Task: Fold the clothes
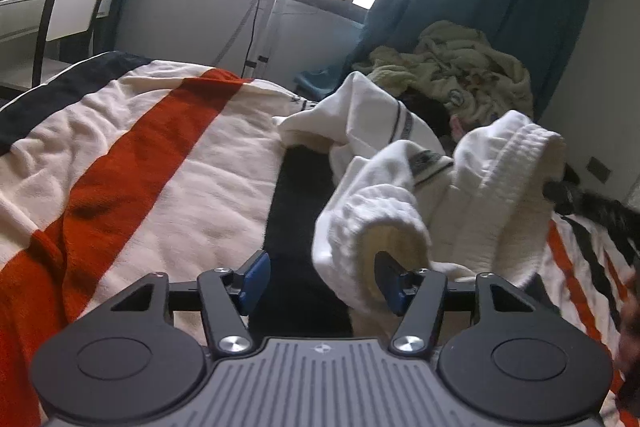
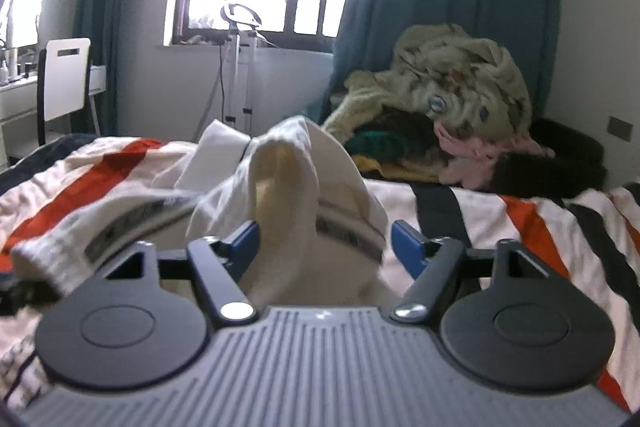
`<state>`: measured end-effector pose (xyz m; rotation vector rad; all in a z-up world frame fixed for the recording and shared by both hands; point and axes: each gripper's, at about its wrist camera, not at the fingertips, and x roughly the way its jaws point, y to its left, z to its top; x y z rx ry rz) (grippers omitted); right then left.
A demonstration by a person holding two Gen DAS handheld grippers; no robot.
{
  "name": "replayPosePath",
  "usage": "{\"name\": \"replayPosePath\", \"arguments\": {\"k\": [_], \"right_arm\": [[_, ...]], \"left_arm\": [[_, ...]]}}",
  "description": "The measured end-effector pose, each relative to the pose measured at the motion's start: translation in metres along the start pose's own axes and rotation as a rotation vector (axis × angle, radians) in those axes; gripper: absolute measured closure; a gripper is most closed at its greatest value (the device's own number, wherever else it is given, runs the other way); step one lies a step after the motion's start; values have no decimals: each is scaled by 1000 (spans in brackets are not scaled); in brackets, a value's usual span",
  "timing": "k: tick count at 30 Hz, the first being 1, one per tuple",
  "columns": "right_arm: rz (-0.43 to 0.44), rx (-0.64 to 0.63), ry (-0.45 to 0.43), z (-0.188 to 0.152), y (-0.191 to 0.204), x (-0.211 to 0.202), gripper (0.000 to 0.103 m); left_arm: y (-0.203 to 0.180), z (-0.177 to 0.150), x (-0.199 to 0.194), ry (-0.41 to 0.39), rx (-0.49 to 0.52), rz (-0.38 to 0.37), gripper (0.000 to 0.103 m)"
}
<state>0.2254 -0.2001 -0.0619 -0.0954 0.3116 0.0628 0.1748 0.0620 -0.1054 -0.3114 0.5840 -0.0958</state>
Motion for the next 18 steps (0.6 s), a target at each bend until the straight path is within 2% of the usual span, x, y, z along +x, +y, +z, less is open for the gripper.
{"name": "replayPosePath", "arguments": {"k": [3,6,7,11,13,18], "right_arm": [[37,41,-58,4,-6,19,43],[81,75,-154,-1,-14,14,47],[87,62,-185,-5,-15,11,52],[86,-27,-203,-13,-18,5,88],[93,-19,-219,-14,-22,0,93],[129,43,-231,-10,-30,-9,95]], "left_arm": [[2,-1,11,2,-12,-3,42],[-3,-11,16,-65,-6,23,33],[-6,-13,18,-85,7,31,32],[-15,-16,23,-156,21,30,30],[-16,-19,25,-176,15,22,28],[-21,-27,28,-195,47,38,27]]}}
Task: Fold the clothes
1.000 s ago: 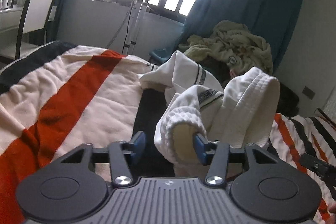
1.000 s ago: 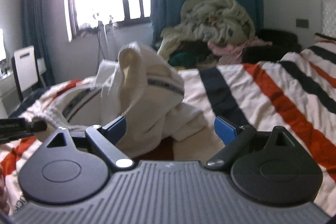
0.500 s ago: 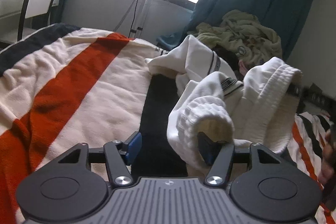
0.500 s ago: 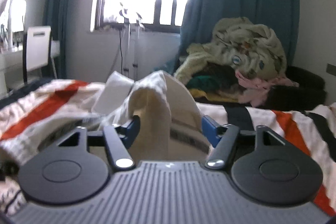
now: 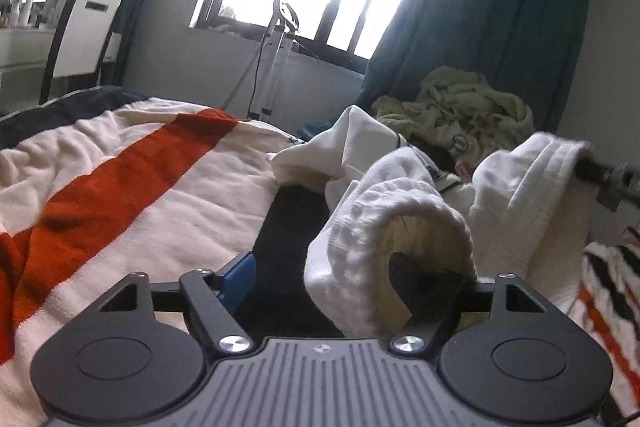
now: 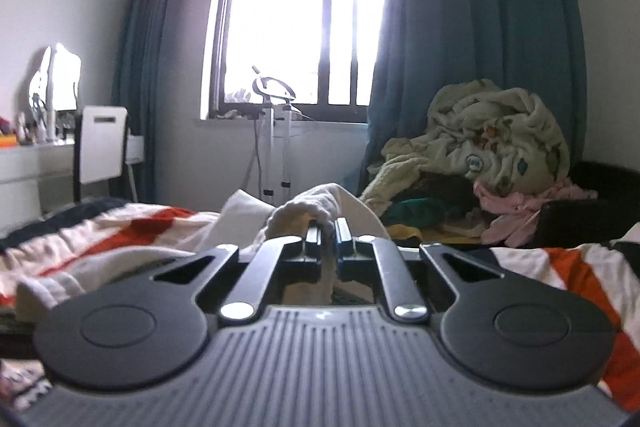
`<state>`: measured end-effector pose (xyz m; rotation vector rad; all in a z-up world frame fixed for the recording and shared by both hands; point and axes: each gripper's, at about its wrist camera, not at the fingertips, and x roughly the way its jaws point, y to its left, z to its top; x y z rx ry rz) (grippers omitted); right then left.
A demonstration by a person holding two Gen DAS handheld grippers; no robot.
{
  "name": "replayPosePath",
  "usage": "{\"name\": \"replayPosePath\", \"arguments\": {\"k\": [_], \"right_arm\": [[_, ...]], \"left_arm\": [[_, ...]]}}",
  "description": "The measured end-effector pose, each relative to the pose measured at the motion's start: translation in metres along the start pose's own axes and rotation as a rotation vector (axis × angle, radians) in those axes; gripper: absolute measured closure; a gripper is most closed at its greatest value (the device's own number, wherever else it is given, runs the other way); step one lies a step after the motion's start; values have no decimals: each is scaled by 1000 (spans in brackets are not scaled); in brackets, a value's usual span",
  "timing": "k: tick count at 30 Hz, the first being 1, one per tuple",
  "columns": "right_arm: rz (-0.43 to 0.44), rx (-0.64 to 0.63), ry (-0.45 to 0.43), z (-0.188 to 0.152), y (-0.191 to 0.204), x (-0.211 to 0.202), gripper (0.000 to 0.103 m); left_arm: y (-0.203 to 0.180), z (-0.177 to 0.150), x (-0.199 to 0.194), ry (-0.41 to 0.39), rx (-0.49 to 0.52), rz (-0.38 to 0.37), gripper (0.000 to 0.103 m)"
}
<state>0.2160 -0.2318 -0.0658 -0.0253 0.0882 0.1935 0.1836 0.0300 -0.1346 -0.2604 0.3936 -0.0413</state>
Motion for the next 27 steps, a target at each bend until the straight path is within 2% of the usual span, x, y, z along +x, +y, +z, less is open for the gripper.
{"name": "replayPosePath", "arguments": {"k": [4,7,10,12,15,19,23,27], "right_arm": [[-31,27,-28,6,-1,-24,96],[-95,69,-59,11,-2,-58,96],[-165,129,-75,14,-5,-95,96],[-225,181,-75,12,-7,-125,96],[-275,331,-29,0,-16,-168,96],[-270,489,126,-25,-22,-194,96],[-259,609,412,-59,-22,-179,94],[-191,740,518,-73,-26,-165,93]], "left_arm": [[1,3,-6,-16,8,-1,27],[2,7,-24,-78,1,37,27],[5,12,-44,-137,-20,43,26],[8,16,-53,-153,-38,33,25],[10,21,-66,-163,-54,26,24],[13,25,-78,-129,-64,52,23],[19,30,-90,-87,-58,113,23],[31,43,-94,-56,-92,152,23]]}}
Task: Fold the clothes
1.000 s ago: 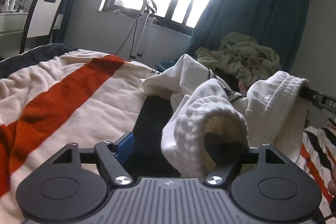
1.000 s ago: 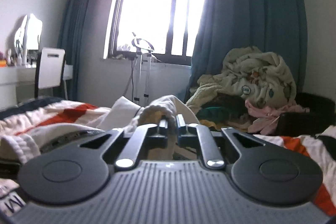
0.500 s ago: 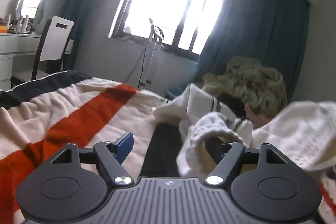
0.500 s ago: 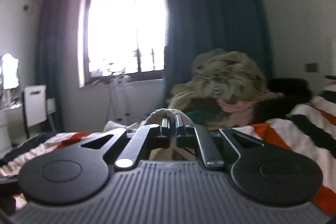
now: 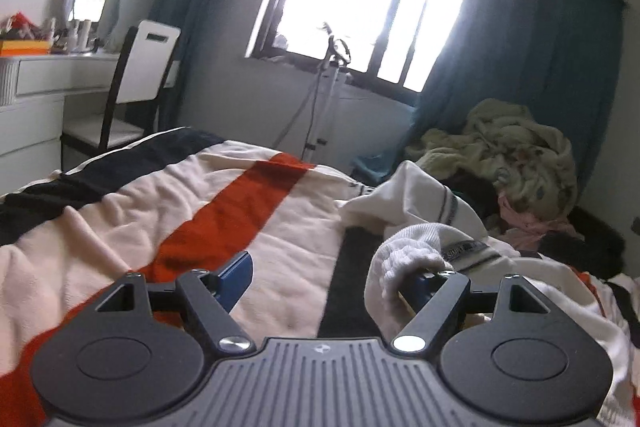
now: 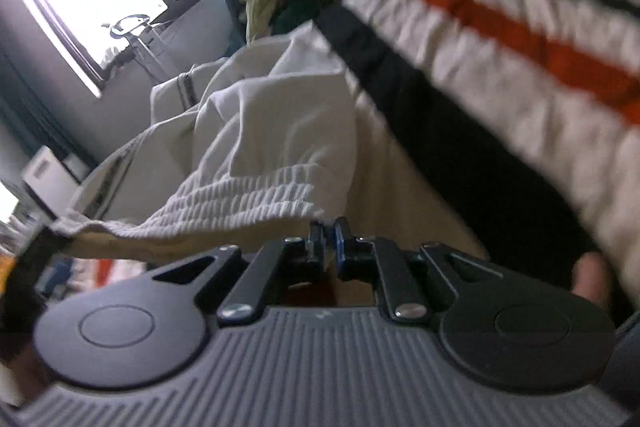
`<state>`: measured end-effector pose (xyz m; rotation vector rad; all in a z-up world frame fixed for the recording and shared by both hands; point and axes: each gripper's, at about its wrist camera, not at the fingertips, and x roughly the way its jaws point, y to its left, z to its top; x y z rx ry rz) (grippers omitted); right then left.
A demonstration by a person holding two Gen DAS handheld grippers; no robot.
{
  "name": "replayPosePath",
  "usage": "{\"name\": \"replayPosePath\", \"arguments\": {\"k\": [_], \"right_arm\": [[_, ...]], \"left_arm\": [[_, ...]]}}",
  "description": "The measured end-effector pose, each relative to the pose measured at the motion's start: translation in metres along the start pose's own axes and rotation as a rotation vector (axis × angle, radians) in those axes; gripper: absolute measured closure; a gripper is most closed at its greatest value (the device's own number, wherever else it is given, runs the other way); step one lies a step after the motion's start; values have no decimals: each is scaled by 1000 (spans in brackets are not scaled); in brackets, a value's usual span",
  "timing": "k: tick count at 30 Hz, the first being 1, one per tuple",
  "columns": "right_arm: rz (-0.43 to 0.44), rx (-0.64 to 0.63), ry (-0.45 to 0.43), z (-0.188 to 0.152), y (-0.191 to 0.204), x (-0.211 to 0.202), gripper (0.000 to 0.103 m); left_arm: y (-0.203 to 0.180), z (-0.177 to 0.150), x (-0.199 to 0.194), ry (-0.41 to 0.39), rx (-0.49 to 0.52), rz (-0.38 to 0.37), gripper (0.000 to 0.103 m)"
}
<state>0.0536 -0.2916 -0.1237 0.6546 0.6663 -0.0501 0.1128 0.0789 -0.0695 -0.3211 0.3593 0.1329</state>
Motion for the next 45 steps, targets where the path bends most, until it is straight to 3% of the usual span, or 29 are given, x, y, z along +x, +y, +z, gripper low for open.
{"name": "replayPosePath", "arguments": {"k": [3,5,7,9,12,15,19,23,27,29,32,35,37,38,39,42,45], "right_arm": [[44,5,51,-1,2,6,75],[100,17,86,-1,3,10,46],[167,17,101,0,6,11,30],[213,-6,101,3,10,8,30],[217,-26,72,8,14,3,30],[195,31,41,13,5,-3,30],[140,124,30,17,-11,3,30],[78,162,46,16,-19,16,30],[33,169,51,16,-21,25,30],[18,162,53,16,-21,30,30],[-5,150,56,15,-19,36,30],[-19,142,59,13,-18,38,30],[-29,136,58,13,-16,38,30],[-34,132,56,12,-16,38,30],[-37,129,54,12,-15,38,30],[-45,131,50,12,-15,35,30],[-39,134,52,12,-16,33,30]], "left_arm": [[7,4,3,39,-26,24,23],[13,4,10,101,-56,27,23],[23,3,17,181,-98,20,25],[36,0,16,248,-165,9,25],[59,-6,6,305,-275,-21,25],[79,-9,-15,292,-375,-78,25],[81,-10,-31,243,-436,-213,23],[65,-12,-19,282,-446,-343,24],[47,-20,-4,344,-392,-414,27],[36,-25,3,361,-337,-419,27],[23,-30,17,381,-275,-370,29],[16,-32,29,361,-255,-329,39],[13,-31,34,342,-231,-306,66],[11,-31,35,334,-219,-291,74],[11,-31,34,323,-213,-277,92],[25,-26,24,294,-288,-301,91],[46,-20,7,217,-422,-384,91]]}}
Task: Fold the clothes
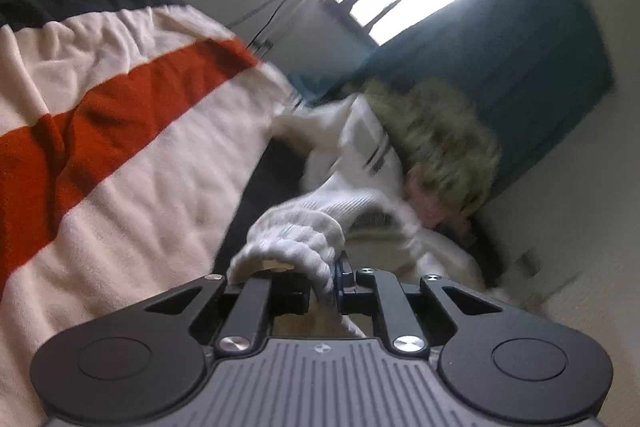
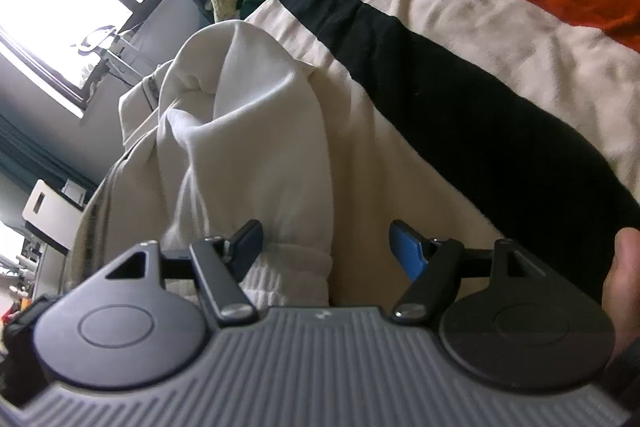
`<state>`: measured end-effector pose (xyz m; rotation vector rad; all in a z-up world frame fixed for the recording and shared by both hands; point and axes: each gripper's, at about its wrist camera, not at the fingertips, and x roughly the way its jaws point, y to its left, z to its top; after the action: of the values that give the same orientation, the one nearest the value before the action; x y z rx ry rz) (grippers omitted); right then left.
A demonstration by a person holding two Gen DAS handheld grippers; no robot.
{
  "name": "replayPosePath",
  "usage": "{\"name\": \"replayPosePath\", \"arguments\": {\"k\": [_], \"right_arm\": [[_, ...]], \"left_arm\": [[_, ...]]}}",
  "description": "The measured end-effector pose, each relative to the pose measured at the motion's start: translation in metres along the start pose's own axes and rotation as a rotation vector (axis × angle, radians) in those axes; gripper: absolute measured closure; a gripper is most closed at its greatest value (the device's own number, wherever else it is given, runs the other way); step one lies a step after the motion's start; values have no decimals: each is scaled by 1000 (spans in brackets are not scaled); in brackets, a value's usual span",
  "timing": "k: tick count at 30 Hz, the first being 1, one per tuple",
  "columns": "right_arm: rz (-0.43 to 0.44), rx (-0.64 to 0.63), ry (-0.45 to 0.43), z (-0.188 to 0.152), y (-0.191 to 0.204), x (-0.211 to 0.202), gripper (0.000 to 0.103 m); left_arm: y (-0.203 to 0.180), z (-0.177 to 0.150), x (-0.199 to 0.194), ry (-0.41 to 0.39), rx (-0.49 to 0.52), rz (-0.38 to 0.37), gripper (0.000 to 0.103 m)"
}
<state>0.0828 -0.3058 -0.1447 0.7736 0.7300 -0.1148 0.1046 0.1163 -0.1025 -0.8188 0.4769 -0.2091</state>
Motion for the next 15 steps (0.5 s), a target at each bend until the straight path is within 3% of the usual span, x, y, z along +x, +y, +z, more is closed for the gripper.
{"name": "replayPosePath", "arguments": {"k": [3,5,7,11,15], "right_arm": [[34,9,10,0,-1,-1,30],[85,18,38,-1,-1,0,30],[122,27,70,-2,-1,4,30],[156,38,130,-5,2,13,30],[143,30,131,-5,4,14,30]], "left_arm": [[15,8,-14,-48,-132,-97,91],[29,13,-14,-51,-220,-66,91],[41,15,-8,-38,-252,37,91],[44,16,18,43,-152,288,91],[30,16,29,66,-43,331,88]]}}
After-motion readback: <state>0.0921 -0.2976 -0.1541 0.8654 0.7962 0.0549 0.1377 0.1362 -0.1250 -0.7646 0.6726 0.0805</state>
